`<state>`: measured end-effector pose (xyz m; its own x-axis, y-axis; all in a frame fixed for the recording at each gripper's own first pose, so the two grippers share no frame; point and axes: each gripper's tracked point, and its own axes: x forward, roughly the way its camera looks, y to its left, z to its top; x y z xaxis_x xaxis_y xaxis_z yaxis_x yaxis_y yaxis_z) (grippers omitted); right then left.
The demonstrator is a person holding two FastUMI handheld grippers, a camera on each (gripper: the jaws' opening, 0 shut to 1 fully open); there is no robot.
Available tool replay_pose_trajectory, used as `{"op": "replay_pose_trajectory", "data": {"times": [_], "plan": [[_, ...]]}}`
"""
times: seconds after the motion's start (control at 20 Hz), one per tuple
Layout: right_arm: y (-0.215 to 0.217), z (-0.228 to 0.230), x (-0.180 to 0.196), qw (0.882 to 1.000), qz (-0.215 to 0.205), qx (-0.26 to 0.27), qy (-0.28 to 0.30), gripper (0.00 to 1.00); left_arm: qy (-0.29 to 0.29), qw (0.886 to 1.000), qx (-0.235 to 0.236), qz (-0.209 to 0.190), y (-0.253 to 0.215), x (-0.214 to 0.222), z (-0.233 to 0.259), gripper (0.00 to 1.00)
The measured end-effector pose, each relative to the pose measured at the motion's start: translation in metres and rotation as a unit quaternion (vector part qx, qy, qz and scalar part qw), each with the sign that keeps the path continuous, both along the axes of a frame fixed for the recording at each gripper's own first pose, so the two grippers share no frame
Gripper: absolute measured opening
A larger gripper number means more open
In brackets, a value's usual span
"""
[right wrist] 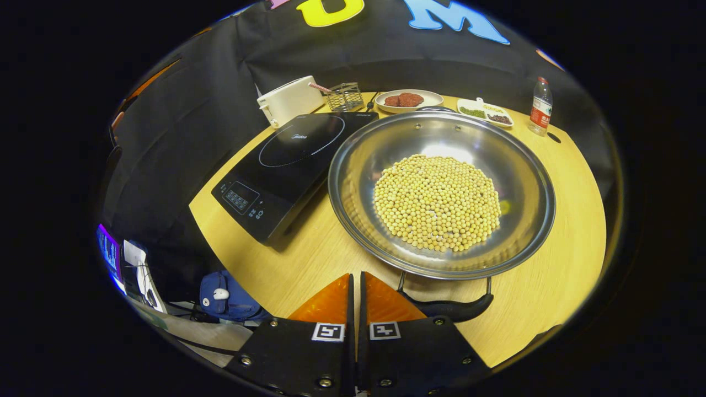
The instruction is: First push the handle of the pot to place it horizontally, then grasp the pot with both hands and set it on the induction cooktop.
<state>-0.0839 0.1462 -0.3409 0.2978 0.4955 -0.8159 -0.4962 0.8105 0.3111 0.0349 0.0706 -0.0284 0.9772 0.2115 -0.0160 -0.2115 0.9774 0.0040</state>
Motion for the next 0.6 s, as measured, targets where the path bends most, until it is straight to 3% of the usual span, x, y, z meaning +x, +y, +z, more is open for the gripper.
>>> {"op": "replay_pose_trajectory", "data": {"times": [0.6], "plan": [[-0.056,-0.011,0.019,0.997,-0.059,-0.058,0.001,0.03,0.0,0.999,-0.022,-0.032,-0.009,0.031,-0.013,0.97]]}}
